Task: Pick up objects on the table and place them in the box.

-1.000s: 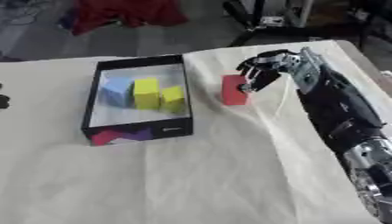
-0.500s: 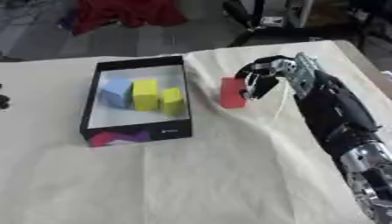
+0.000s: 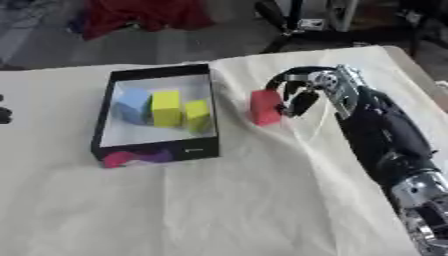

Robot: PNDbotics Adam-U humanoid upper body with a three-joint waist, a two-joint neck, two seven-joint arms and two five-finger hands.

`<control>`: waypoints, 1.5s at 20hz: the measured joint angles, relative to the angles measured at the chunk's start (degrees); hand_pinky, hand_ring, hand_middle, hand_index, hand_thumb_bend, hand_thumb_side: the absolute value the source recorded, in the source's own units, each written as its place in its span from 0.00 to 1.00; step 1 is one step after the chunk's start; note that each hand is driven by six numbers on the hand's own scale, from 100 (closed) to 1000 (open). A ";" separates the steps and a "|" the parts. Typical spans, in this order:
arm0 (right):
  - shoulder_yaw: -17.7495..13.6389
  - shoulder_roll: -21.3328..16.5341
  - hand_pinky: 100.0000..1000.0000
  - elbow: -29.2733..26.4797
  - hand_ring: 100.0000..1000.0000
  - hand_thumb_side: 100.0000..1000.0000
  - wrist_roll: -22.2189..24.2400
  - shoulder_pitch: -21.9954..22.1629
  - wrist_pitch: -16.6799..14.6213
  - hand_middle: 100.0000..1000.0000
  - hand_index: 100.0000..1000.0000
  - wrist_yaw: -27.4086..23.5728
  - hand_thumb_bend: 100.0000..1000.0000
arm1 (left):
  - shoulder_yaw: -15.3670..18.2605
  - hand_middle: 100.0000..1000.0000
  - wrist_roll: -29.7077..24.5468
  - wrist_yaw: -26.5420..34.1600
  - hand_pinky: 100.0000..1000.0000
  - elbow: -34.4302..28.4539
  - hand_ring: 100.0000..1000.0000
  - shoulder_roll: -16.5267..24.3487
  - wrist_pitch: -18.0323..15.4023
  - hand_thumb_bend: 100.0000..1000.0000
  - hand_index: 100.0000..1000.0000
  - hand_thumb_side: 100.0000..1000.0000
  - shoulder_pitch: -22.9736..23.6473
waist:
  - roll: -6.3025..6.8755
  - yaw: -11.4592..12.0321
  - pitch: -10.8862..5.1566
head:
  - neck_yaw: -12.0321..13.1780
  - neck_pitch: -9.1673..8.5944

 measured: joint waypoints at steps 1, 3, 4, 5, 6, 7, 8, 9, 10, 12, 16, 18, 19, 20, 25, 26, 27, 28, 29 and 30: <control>0.26 0.15 0.79 -0.92 0.63 0.00 -1.02 0.00 -0.21 0.29 0.54 -0.50 0.00 | 0.00 0.56 0.00 0.00 0.56 0.00 0.52 0.00 0.00 0.86 0.78 0.61 0.00 | 0.00 0.00 0.00 | 0.00 0.00; 0.80 0.28 0.79 -2.72 0.63 0.00 -2.67 -0.10 -0.41 0.29 0.54 -1.86 0.00 | 0.00 0.56 0.00 0.00 0.56 0.00 0.52 0.00 0.00 0.86 0.78 0.61 0.00 | 0.00 0.01 0.00 | -0.01 0.00; 1.00 0.28 0.79 -3.54 0.63 0.00 -3.24 -0.20 -0.43 0.29 0.54 -2.70 0.00 | 0.00 0.56 0.00 0.00 0.56 0.00 0.52 0.00 0.00 0.86 0.78 0.61 0.00 | 0.00 0.03 0.00 | -0.03 0.00; 1.21 0.31 0.78 -4.22 0.63 0.00 -3.64 -0.54 -0.37 0.29 0.54 -3.61 0.00 | 0.00 0.56 0.00 0.00 0.56 0.00 0.52 0.00 0.00 0.86 0.78 0.61 0.00 | 0.00 0.06 0.00 | -0.05 0.00; 1.25 0.41 0.78 -4.85 0.63 0.00 -3.96 -1.00 -0.27 0.28 0.54 -4.55 0.00 | 0.00 0.56 0.00 0.00 0.56 0.00 0.52 0.00 0.00 0.86 0.78 0.61 0.00 | 0.00 0.14 0.00 | -0.16 0.00; 1.27 0.61 0.78 -5.29 0.63 0.00 -4.19 -1.66 -0.09 0.28 0.54 -5.50 0.00 | 0.00 0.56 -0.01 0.00 0.56 0.00 0.52 0.00 -0.01 0.86 0.78 0.61 0.01 | 0.00 0.26 0.00 | -0.29 0.00; 1.30 0.89 0.78 -5.69 0.63 0.00 -4.44 -2.41 0.10 0.28 0.54 -6.49 0.00 | 0.00 0.56 -0.03 0.00 0.56 0.00 0.52 0.00 -0.01 0.86 0.78 0.61 0.01 | 0.00 0.43 0.00 | -0.45 0.00; 1.41 1.17 0.78 -6.06 0.62 0.00 -4.69 -3.19 0.26 0.28 0.54 -7.49 0.00 | 0.00 0.56 -0.04 0.00 0.56 0.00 0.52 0.00 -0.01 0.86 0.78 0.61 0.01 | 0.00 0.59 0.00 | -0.55 0.00; 1.55 1.37 0.78 -6.36 0.62 0.00 -4.88 -3.88 0.39 0.28 0.54 -8.47 0.00 | -0.01 0.56 -0.07 0.02 0.56 0.00 0.52 0.00 -0.02 0.86 0.78 0.61 0.01 | 0.00 0.77 0.00 | -0.69 0.00; 1.61 1.81 0.78 -6.83 0.62 0.00 -5.20 -5.14 0.65 0.28 0.54 -10.36 0.00 | -0.03 0.56 -0.18 0.07 0.56 0.00 0.52 0.00 -0.08 0.86 0.78 0.61 0.01 | 0.00 1.20 0.00 | -1.05 0.00; 1.92 3.35 0.78 -6.91 0.62 0.00 -5.85 -7.05 1.22 0.28 0.55 -13.01 0.00 | -0.26 0.56 -0.54 0.21 0.56 0.00 0.52 0.00 -0.13 0.86 0.78 0.61 -0.01 | 0.00 2.35 0.00 | -2.12 0.00; 1.93 4.66 0.78 -6.24 0.62 0.00 -6.09 -7.78 1.47 0.29 0.56 -13.51 0.00 | -0.42 0.56 -0.75 0.25 0.56 0.00 0.52 0.00 -0.17 0.86 0.78 0.61 -0.06 | 0.00 3.06 0.00 | -2.85 0.00; 1.95 5.36 0.79 -5.78 0.63 0.00 -6.12 -7.96 1.50 0.29 0.57 -13.57 0.00 | -0.52 0.56 -0.83 0.27 0.56 0.00 0.52 -0.01 -0.22 0.86 0.78 0.61 -0.09 | 0.00 3.44 0.00 | -3.28 0.00; 2.01 6.08 0.79 -5.32 0.63 0.00 -6.12 -8.06 1.51 0.32 0.60 -13.57 0.00 | -0.64 0.56 -0.90 0.29 0.56 0.00 0.52 -0.02 -0.22 0.86 0.78 0.61 -0.12 | 0.00 3.77 0.01 | -3.70 0.00; 2.64 9.69 0.81 -2.66 0.70 0.09 -4.82 -8.20 1.53 0.51 0.81 -12.37 0.00 | -0.95 0.56 -1.33 0.34 0.56 -0.01 0.52 -0.05 -0.25 0.86 0.78 0.61 -0.49 | 0.00 4.79 0.02 | -5.53 0.00; 2.75 10.30 0.81 -2.29 0.72 0.15 -4.39 -8.18 1.38 0.58 0.85 -11.84 0.00 | -1.04 0.56 -1.34 0.34 0.56 -0.01 0.52 -0.05 -0.26 0.86 0.78 0.61 -0.50 | 0.00 4.87 0.02 | -5.68 0.00; 2.98 10.82 0.81 -2.03 0.74 0.20 -3.94 -8.16 1.20 0.62 0.87 -11.20 0.00 | -1.07 0.56 -1.35 0.34 0.56 -0.01 0.52 -0.06 -0.27 0.86 0.78 0.61 -0.51 | 0.00 4.90 0.02 | -5.84 0.00; 3.14 11.30 0.82 -1.86 0.76 0.26 -3.56 -8.12 0.97 0.69 0.89 -10.48 0.00 | -1.07 0.56 -1.36 0.35 0.56 -0.01 0.52 -0.07 -0.27 0.86 0.78 0.61 -0.51 | 0.00 4.93 0.02 | -5.99 0.00; 3.33 11.70 0.82 -1.70 0.76 0.27 -3.25 -8.07 0.75 0.69 0.90 -9.67 0.00 | -1.08 0.56 -1.36 0.35 0.56 -0.01 0.52 -0.08 -0.28 0.86 0.78 0.61 -0.51 | 0.00 4.96 0.02 | -6.06 0.00; 3.42 12.05 0.83 -1.65 0.79 0.39 -3.04 -7.95 0.55 0.76 0.92 -8.82 0.06 | -1.08 0.56 -1.38 0.35 0.56 -0.01 0.52 -0.10 -0.29 0.86 0.78 0.61 -0.51 | 0.00 4.98 0.02 | -6.11 0.00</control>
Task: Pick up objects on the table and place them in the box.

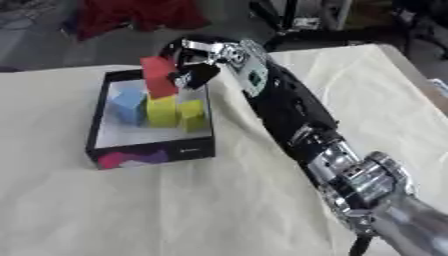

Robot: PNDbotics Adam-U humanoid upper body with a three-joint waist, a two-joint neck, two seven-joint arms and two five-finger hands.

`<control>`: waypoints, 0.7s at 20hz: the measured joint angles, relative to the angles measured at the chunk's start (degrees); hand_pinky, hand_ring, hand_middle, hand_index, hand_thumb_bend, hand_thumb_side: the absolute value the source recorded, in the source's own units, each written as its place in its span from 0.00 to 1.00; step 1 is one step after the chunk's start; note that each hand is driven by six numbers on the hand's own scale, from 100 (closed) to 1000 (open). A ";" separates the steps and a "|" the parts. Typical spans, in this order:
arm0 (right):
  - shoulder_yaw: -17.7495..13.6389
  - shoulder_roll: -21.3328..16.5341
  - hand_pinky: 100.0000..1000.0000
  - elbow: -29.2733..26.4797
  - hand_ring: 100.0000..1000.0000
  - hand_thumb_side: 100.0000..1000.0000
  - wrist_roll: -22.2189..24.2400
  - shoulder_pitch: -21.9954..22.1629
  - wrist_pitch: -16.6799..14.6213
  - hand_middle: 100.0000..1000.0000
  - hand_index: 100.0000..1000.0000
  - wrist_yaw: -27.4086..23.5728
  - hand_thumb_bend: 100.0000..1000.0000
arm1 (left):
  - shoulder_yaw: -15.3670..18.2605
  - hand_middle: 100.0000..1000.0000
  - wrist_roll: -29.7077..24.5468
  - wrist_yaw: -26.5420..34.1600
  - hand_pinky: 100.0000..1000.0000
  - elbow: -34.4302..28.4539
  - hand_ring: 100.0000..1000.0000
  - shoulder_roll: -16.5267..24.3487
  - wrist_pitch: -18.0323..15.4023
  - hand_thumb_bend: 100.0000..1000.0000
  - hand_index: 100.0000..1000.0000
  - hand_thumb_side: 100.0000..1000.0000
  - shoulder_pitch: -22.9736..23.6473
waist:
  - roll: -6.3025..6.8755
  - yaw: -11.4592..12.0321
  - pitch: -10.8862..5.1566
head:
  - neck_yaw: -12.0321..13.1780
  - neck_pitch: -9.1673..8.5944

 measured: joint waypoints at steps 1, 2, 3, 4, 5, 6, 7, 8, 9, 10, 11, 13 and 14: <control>0.16 0.30 0.84 0.01 0.80 0.44 0.06 0.17 -0.17 0.78 0.93 0.98 0.12 | 0.00 0.56 -0.03 0.00 0.56 0.00 0.52 -0.02 -0.02 0.86 0.78 0.61 0.00 | 0.00 0.01 0.00 | -0.06 0.00; 0.30 0.46 0.85 0.01 0.82 0.51 0.00 0.31 -0.32 0.82 0.95 2.01 0.22 | 0.00 0.56 -0.05 0.00 0.56 0.00 0.52 -0.13 -0.05 0.86 0.78 0.61 0.00 | 0.00 0.01 0.00 | -0.12 0.00; 0.38 0.56 0.85 0.01 0.82 0.52 -0.21 0.33 -0.52 0.84 0.96 3.11 0.24 | 0.00 0.56 -0.06 0.00 0.56 0.00 0.52 -0.25 -0.06 0.86 0.78 0.61 0.00 | 0.00 0.01 0.00 | -0.15 0.00; 0.50 0.68 0.86 0.00 0.84 0.55 -0.51 0.35 -0.72 0.88 0.97 4.25 0.29 | 0.00 0.56 -0.07 0.00 0.56 0.00 0.52 -0.35 -0.06 0.86 0.78 0.61 0.00 | 0.00 0.00 0.00 | -0.17 0.00; 0.63 0.77 0.86 -0.01 0.84 0.56 -0.91 0.35 -0.95 0.89 0.97 5.39 0.29 | 0.00 0.56 -0.07 0.00 0.56 0.00 0.52 -0.43 -0.07 0.86 0.78 0.61 0.00 | 0.00 0.00 0.00 | -0.18 0.00; 0.69 0.79 0.87 -0.02 0.86 0.57 -1.35 0.37 -1.17 0.93 0.98 6.45 0.30 | 0.00 0.56 -0.08 0.01 0.56 0.00 0.52 -0.43 -0.07 0.86 0.78 0.61 0.00 | -0.01 -0.01 0.00 | -0.19 0.00; 0.84 0.79 0.87 -0.07 0.86 0.57 -1.76 0.42 -1.44 0.94 0.98 7.38 0.31 | 0.00 0.56 -0.08 0.01 0.56 0.00 0.52 -0.43 -0.07 0.86 0.78 0.61 0.00 | -0.02 -0.04 0.00 | -0.19 0.00; 1.00 0.79 0.87 -0.21 0.86 0.57 -2.05 0.60 -1.73 0.96 0.99 8.20 0.30 | 0.00 0.56 -0.08 0.01 0.56 0.00 0.52 -0.43 -0.07 0.86 0.78 0.61 0.00 | -0.02 -0.06 0.00 | -0.19 0.00; 1.16 0.79 0.87 -0.44 0.86 0.57 -2.31 0.79 -1.99 0.96 0.99 8.82 0.30 | 0.00 0.56 -0.08 0.01 0.56 0.00 0.52 -0.43 -0.07 0.86 0.78 0.61 0.00 | -0.02 -0.11 0.00 | -0.19 0.00; 1.32 0.78 0.87 -0.74 0.86 0.57 -2.53 0.88 -2.23 0.96 0.99 9.24 0.29 | 0.00 0.56 -0.08 0.01 0.56 0.00 0.52 -0.43 -0.07 0.86 0.78 0.61 0.00 | -0.02 -0.19 0.00 | -0.18 0.00; 1.33 0.76 0.87 -1.12 0.86 0.57 -2.78 0.91 -2.46 0.96 0.99 9.30 0.29 | 0.00 0.56 -0.07 0.01 0.56 0.00 0.52 -0.43 -0.08 0.86 0.78 0.61 0.00 | -0.02 -0.32 0.00 | -0.11 0.00; 1.32 0.51 0.87 -2.31 0.85 0.55 -3.59 1.25 -2.63 0.94 0.98 8.77 0.27 | 0.01 0.56 -0.06 0.01 0.56 0.00 0.52 -0.43 -0.08 0.86 0.78 0.61 0.02 | -0.02 -0.73 0.00 | 0.17 0.00; 1.30 0.12 0.86 -3.05 0.84 0.53 -4.25 1.40 -2.45 0.93 0.98 7.93 0.23 | 0.02 0.56 -0.04 0.01 0.56 0.00 0.52 -0.43 -0.08 0.86 0.78 0.61 0.04 | -0.02 -1.01 0.00 | 0.36 0.00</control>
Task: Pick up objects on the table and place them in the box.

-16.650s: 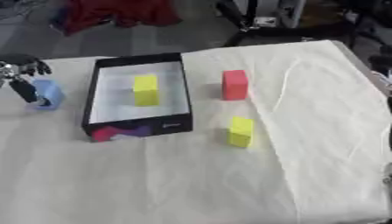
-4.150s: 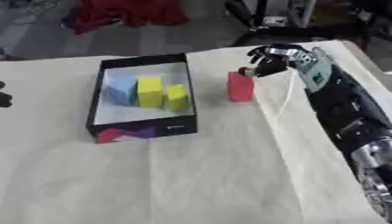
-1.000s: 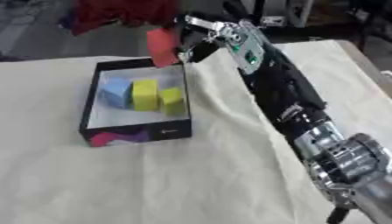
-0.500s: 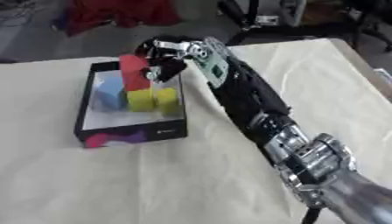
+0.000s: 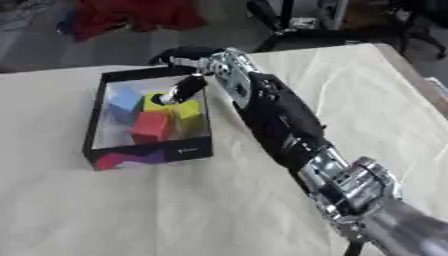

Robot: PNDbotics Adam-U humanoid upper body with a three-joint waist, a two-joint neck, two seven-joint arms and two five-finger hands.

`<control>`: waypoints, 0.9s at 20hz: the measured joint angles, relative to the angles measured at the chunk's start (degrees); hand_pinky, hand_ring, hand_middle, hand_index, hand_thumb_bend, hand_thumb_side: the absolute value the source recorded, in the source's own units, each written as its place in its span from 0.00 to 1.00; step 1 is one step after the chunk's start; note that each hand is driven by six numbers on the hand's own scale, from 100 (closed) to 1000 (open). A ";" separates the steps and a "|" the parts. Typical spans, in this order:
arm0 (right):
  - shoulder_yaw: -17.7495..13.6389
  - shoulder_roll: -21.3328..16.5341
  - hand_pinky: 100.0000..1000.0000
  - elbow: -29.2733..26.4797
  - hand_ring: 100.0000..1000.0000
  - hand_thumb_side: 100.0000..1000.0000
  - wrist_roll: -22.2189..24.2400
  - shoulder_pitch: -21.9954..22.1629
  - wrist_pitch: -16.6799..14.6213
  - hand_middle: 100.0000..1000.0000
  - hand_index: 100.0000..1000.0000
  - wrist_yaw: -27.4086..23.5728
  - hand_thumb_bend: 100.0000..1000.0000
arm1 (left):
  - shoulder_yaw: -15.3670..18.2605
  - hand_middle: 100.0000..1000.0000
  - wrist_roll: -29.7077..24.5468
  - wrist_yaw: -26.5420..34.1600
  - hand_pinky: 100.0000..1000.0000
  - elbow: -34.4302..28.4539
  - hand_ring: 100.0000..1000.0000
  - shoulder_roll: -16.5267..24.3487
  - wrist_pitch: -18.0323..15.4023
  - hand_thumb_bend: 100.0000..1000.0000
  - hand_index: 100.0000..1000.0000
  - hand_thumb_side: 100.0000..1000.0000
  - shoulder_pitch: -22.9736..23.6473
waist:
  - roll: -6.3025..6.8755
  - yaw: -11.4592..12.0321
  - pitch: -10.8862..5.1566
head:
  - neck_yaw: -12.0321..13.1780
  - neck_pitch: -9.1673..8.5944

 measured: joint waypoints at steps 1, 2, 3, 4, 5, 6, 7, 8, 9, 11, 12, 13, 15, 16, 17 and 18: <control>-0.03 -0.56 0.86 -0.93 0.84 0.52 -0.81 0.13 0.34 0.93 0.98 -1.17 0.21 | 0.01 0.56 0.03 0.00 0.56 0.00 0.52 0.00 0.00 0.86 0.78 0.61 0.05 | 0.00 -0.33 0.00 | 0.25 0.00; -0.05 -1.28 0.86 -2.10 0.84 0.51 -1.67 0.42 0.76 0.92 0.98 -2.72 0.18 | 0.02 0.56 0.06 0.00 0.56 0.00 0.52 0.00 0.00 0.86 0.78 0.61 0.17 | -0.03 -0.73 0.00 | 0.50 0.00; -0.05 -2.28 0.86 -3.60 0.83 0.49 -2.60 0.80 1.34 0.91 0.98 -4.65 0.16 | 0.04 0.56 0.09 -0.01 0.56 0.00 0.52 0.00 0.01 0.86 0.78 0.61 0.34 | -0.14 -1.16 0.00 | 0.85 0.00; -0.05 -3.43 0.85 -5.24 0.82 0.45 -3.41 1.29 1.95 0.89 0.97 -6.70 0.10 | 0.06 0.56 0.15 -0.02 0.56 0.01 0.52 0.00 0.04 0.86 0.78 0.61 0.45 | -0.30 -1.49 0.00 | 1.22 0.00; -0.05 -4.64 0.85 -7.16 0.81 0.43 -4.24 1.87 2.61 0.87 0.97 -8.87 0.05 | 0.14 0.56 0.25 -0.03 0.56 0.01 0.52 0.01 0.02 0.86 0.78 0.61 0.51 | -0.47 -1.80 0.00 | 1.61 0.00; -0.08 -6.10 0.84 -9.41 0.78 0.39 -5.15 2.64 3.38 0.83 0.96 -11.25 0.00 | 0.30 0.56 0.35 -0.05 0.56 0.01 0.52 0.03 -0.01 0.86 0.78 0.61 0.59 | -0.66 -2.21 0.00 | 2.06 0.00; -0.26 -7.73 0.84 -11.91 0.78 0.39 -6.23 3.66 4.30 0.82 0.96 -13.84 0.00 | 0.42 0.56 0.49 -0.08 0.56 0.01 0.52 0.07 -0.03 0.86 0.78 0.61 0.74 | -0.85 -2.72 0.00 | 2.57 0.00; -0.58 -9.61 0.83 -14.52 0.76 0.36 -7.53 4.88 5.45 0.79 0.95 -16.55 0.00 | 0.52 0.56 0.58 -0.10 0.56 0.01 0.52 0.08 0.00 0.86 0.78 0.61 0.96 | -1.00 -3.18 0.00 | 3.08 0.00; -1.05 -11.51 0.83 -17.23 0.75 0.36 -9.09 6.24 6.86 0.78 0.94 -19.26 0.00 | 0.64 0.56 0.70 -0.11 0.56 0.02 0.52 0.08 0.05 0.86 0.78 0.61 1.06 | -1.11 -3.56 0.00 | 3.61 0.00; -2.21 -15.58 0.82 -23.31 0.74 0.36 -12.91 10.26 9.89 0.76 0.93 -24.50 0.00 | 0.73 0.56 0.94 -0.12 0.56 0.02 0.52 0.10 -0.03 0.86 0.78 0.61 1.20 | -1.43 -4.24 -0.01 | 4.76 0.00; -2.90 -17.55 0.82 -26.56 0.73 0.37 -14.85 12.73 11.27 0.75 0.93 -27.31 0.00 | 0.75 0.55 1.05 -0.12 0.56 0.03 0.52 0.11 -0.05 0.86 0.78 0.61 1.33 | -1.64 -4.55 -0.01 | 5.35 0.00; -3.62 -19.33 0.82 -29.82 0.73 0.37 -16.71 15.32 12.55 0.75 0.93 -30.09 0.00 | 0.76 0.55 1.17 -0.12 0.55 0.04 0.52 0.15 -0.07 0.86 0.78 0.61 1.48 | -1.76 -4.84 -0.01 | 5.96 0.00; -5.24 -22.13 0.81 -36.14 0.73 0.38 -19.98 20.73 14.59 0.74 0.93 -35.03 0.00 | 0.89 0.55 1.52 -0.12 0.55 0.07 0.52 0.45 -0.15 0.86 0.78 0.61 1.58 | -1.90 -5.54 0.00 | 7.16 0.00; -6.09 -23.13 0.81 -39.12 0.73 0.39 -21.42 23.54 15.40 0.74 0.93 -37.04 0.00 | 0.99 0.55 1.75 -0.12 0.55 0.10 0.52 0.55 -0.18 0.86 0.78 0.61 1.60 | -1.95 -5.96 0.00 | 7.64 0.00; -6.95 -23.83 0.81 -41.88 0.73 0.40 -22.65 26.13 16.04 0.74 0.93 -38.76 0.00 | 1.05 0.55 1.98 -0.12 0.55 0.18 0.52 0.55 -0.19 0.86 0.78 0.61 1.62 | -1.97 -6.31 0.00 | 8.04 0.00; -7.87 -24.08 0.81 -44.54 0.73 0.41 -23.81 28.88 16.47 0.74 0.93 -40.20 0.00 | 1.07 0.55 2.20 -0.12 0.55 0.25 0.52 0.55 -0.23 0.85 0.78 0.61 1.70 | -2.04 -6.67 0.00 | 8.39 0.00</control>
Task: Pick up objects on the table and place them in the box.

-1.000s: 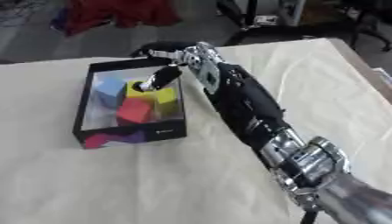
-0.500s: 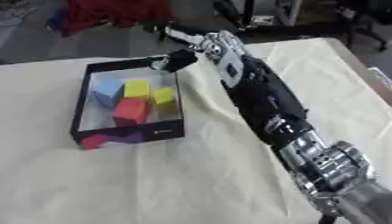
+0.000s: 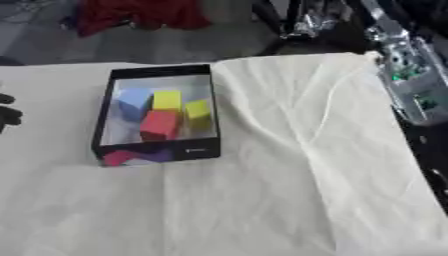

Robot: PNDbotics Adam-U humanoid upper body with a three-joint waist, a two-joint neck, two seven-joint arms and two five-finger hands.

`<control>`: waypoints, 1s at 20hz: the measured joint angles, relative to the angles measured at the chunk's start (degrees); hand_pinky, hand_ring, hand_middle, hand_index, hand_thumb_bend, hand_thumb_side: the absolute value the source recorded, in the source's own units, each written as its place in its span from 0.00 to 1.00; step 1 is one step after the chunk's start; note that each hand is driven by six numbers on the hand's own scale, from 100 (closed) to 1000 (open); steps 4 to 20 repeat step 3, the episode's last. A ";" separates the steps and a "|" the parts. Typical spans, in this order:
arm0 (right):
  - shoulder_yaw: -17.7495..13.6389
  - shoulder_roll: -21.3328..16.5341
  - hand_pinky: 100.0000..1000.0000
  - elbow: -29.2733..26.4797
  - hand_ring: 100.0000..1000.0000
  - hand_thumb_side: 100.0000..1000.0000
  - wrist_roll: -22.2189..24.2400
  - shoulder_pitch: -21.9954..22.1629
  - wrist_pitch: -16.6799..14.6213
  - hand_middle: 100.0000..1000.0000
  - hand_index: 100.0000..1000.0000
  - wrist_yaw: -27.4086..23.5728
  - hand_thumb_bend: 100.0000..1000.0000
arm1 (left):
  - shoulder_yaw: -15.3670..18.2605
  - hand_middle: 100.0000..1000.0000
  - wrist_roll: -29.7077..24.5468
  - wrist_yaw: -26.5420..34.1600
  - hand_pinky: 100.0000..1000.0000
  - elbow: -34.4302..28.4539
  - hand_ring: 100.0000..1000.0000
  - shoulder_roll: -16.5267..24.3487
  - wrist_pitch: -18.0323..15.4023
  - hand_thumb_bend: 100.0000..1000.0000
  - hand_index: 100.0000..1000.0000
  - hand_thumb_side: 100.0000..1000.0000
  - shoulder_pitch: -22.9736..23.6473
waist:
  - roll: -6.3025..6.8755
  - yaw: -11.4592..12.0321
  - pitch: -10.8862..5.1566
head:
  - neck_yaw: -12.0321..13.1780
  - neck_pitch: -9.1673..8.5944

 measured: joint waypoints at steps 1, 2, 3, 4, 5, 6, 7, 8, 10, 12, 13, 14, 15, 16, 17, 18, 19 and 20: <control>-0.91 0.03 0.81 -2.44 0.73 0.41 -1.05 2.81 0.23 0.74 0.93 -1.23 0.00 | 0.00 0.55 0.23 0.00 0.55 0.10 0.52 0.00 0.00 0.85 0.78 0.61 0.12 | -0.05 -0.35 0.00 | 0.34 0.00; -1.86 0.23 0.81 -4.67 0.73 0.42 -2.06 5.55 0.36 0.73 0.93 -2.24 0.00 | 0.00 0.55 0.45 0.00 0.55 0.12 0.52 0.00 -0.03 0.85 0.78 0.61 0.31 | -0.07 -0.64 0.00 | 0.66 0.00; -2.77 0.81 0.81 -6.54 0.73 0.44 -3.05 8.06 0.44 0.73 0.93 -3.04 0.00 | 0.00 0.56 0.65 0.00 0.55 0.13 0.52 0.00 -0.04 0.85 0.78 0.61 0.42 | -0.07 -0.89 0.00 | 0.96 0.00; -2.77 0.81 0.81 -6.54 0.73 0.44 -3.05 8.06 0.44 0.73 0.93 -3.04 0.00 | 0.00 0.56 0.65 0.00 0.55 0.13 0.52 0.00 -0.04 0.85 0.78 0.61 0.42 | -0.07 -0.89 0.00 | 0.96 0.00; -2.77 0.81 0.81 -6.54 0.73 0.44 -3.05 8.06 0.44 0.73 0.93 -3.04 0.00 | 0.00 0.56 0.65 0.00 0.55 0.13 0.52 0.00 -0.04 0.85 0.78 0.61 0.42 | -0.07 -0.89 0.00 | 0.96 0.00; -2.77 0.81 0.81 -6.54 0.73 0.44 -3.05 8.06 0.44 0.73 0.93 -3.04 0.00 | 0.00 0.56 0.65 0.00 0.55 0.13 0.52 0.00 -0.04 0.85 0.78 0.61 0.42 | -0.07 -0.89 0.00 | 0.96 0.00; -2.77 0.81 0.81 -6.54 0.73 0.44 -3.05 8.06 0.44 0.73 0.93 -3.04 0.00 | 0.00 0.56 0.65 0.00 0.55 0.13 0.52 0.00 -0.04 0.85 0.78 0.61 0.42 | -0.07 -0.89 0.00 | 0.96 0.00; -2.77 0.81 0.81 -6.54 0.73 0.44 -3.05 8.06 0.44 0.73 0.93 -3.04 0.00 | 0.00 0.56 0.65 0.00 0.55 0.13 0.52 0.00 -0.04 0.85 0.78 0.61 0.42 | -0.07 -0.89 0.00 | 0.96 0.00; -2.77 0.81 0.81 -6.54 0.73 0.44 -3.05 8.06 0.44 0.73 0.93 -3.04 0.00 | 0.00 0.56 0.65 0.00 0.55 0.13 0.52 0.00 -0.04 0.85 0.78 0.61 0.42 | -0.07 -0.89 0.00 | 0.96 0.00; -2.77 0.81 0.81 -6.54 0.73 0.44 -3.05 8.06 0.44 0.73 0.93 -3.04 0.00 | 0.00 0.56 0.65 0.00 0.55 0.13 0.52 0.00 -0.04 0.85 0.78 0.61 0.42 | -0.07 -0.89 0.00 | 0.96 0.00; -2.77 0.81 0.81 -6.54 0.73 0.44 -3.05 8.06 0.44 0.73 0.93 -3.04 0.00 | 0.00 0.56 0.65 0.00 0.55 0.13 0.52 0.00 -0.04 0.85 0.78 0.61 0.42 | -0.07 -0.89 0.00 | 0.96 0.00; -2.77 0.81 0.81 -6.54 0.73 0.44 -3.05 8.06 0.44 0.73 0.93 -3.04 0.00 | 0.00 0.56 0.65 0.00 0.55 0.13 0.52 0.00 -0.04 0.85 0.78 0.61 0.42 | -0.07 -0.89 0.00 | 0.96 0.00; -2.77 0.81 0.81 -6.54 0.73 0.44 -3.05 8.06 0.44 0.73 0.93 -3.04 0.00 | 0.00 0.56 0.65 0.00 0.55 0.13 0.52 0.00 -0.04 0.85 0.78 0.61 0.42 | -0.07 -0.89 0.00 | 0.96 0.00; -2.77 0.81 0.81 -6.54 0.73 0.44 -3.05 8.06 0.44 0.73 0.93 -3.04 0.00 | 0.00 0.56 0.65 0.00 0.55 0.13 0.52 0.00 -0.04 0.85 0.78 0.61 0.42 | -0.07 -0.89 0.00 | 0.96 0.00; -2.77 0.81 0.81 -6.54 0.73 0.44 -3.05 8.06 0.44 0.73 0.93 -3.04 0.00 | 0.00 0.56 0.65 0.00 0.55 0.13 0.52 0.00 -0.04 0.85 0.78 0.61 0.42 | -0.07 -0.89 0.00 | 0.96 0.00; -2.77 0.81 0.81 -6.54 0.73 0.44 -3.05 8.06 0.44 0.73 0.93 -3.04 0.00 | 0.00 0.56 0.65 0.00 0.55 0.13 0.52 0.00 -0.04 0.85 0.78 0.61 0.42 | -0.07 -0.89 0.00 | 0.96 0.00; -2.77 0.81 0.81 -6.54 0.73 0.44 -3.05 8.06 0.44 0.73 0.93 -3.04 0.00 | 0.00 0.56 0.65 0.00 0.55 0.13 0.52 0.00 -0.04 0.85 0.78 0.61 0.42 | -0.07 -0.89 0.00 | 0.96 0.00; -2.77 0.81 0.81 -6.54 0.73 0.44 -3.05 8.06 0.44 0.73 0.93 -3.04 0.00 | 0.00 0.56 0.65 0.00 0.55 0.13 0.52 0.00 -0.04 0.85 0.78 0.61 0.42 | -0.07 -0.89 0.00 | 0.96 0.00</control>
